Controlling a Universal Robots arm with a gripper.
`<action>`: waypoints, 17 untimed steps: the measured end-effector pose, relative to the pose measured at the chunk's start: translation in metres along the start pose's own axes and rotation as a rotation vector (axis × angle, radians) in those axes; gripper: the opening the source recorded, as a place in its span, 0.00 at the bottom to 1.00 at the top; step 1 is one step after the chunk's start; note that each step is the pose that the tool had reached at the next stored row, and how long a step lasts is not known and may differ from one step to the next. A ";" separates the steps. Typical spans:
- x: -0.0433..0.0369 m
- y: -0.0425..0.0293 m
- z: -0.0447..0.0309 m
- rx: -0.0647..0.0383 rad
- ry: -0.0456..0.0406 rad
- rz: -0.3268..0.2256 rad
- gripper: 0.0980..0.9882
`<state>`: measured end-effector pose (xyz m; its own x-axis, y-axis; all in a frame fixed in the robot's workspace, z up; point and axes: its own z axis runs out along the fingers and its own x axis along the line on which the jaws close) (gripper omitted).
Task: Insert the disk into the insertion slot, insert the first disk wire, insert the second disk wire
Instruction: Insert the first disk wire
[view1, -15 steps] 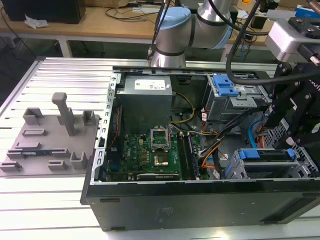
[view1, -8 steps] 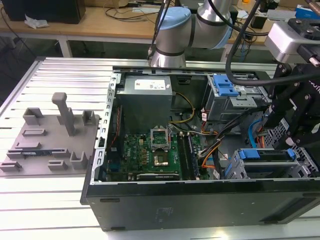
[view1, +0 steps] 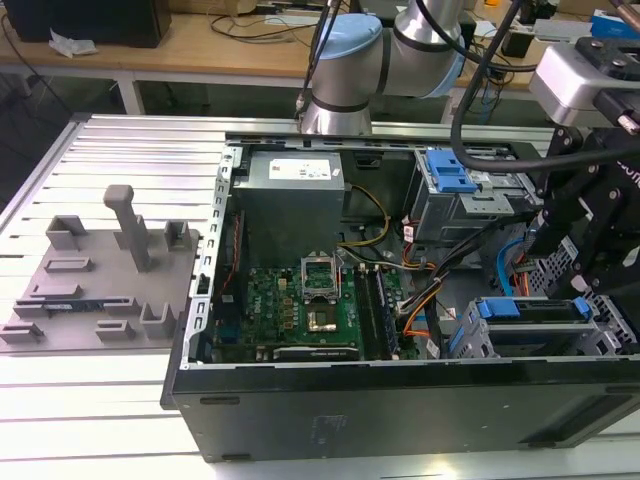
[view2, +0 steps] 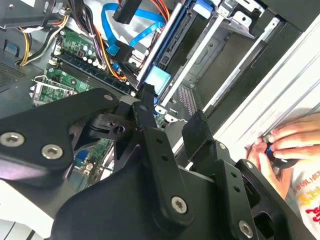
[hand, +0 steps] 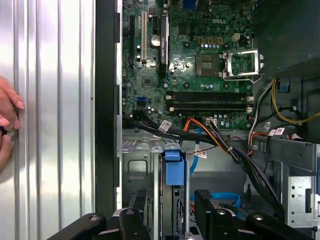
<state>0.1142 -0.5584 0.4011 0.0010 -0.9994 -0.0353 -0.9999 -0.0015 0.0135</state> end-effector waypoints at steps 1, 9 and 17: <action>-0.0018 0.0000 -0.0001 0.000 0.0031 0.000 0.45; -0.0395 0.0000 0.0012 0.000 0.1676 0.002 0.45; -0.0827 -0.0056 0.0028 0.000 0.2626 0.004 0.45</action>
<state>0.1197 -0.4757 0.4012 0.0009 -0.9743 0.2253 -0.9999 0.0021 0.0133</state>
